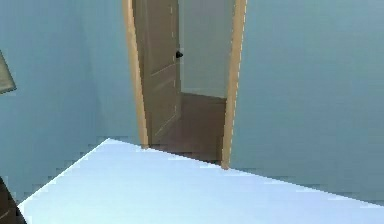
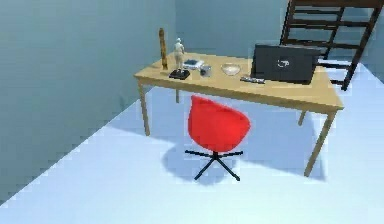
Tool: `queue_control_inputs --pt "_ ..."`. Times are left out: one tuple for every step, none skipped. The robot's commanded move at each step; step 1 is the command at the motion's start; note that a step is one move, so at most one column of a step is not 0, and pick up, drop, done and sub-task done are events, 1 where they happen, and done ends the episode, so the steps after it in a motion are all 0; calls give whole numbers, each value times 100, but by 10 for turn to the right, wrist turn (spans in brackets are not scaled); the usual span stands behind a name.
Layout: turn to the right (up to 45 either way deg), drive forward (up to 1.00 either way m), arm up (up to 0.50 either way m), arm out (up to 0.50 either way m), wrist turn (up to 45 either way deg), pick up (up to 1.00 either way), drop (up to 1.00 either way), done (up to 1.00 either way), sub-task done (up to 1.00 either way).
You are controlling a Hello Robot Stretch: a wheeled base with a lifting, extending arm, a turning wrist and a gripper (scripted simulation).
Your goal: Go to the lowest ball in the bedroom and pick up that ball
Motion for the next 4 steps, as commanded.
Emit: queue_control_inputs --pt "-30 0 0 0 0 0 0 0 0" --pt "0 100 0 0 0 0 0 0 0" --pt "-90 0 0 0 0 0 0 0 0" --pt "0 25 0 0 0 0 0 0 0"
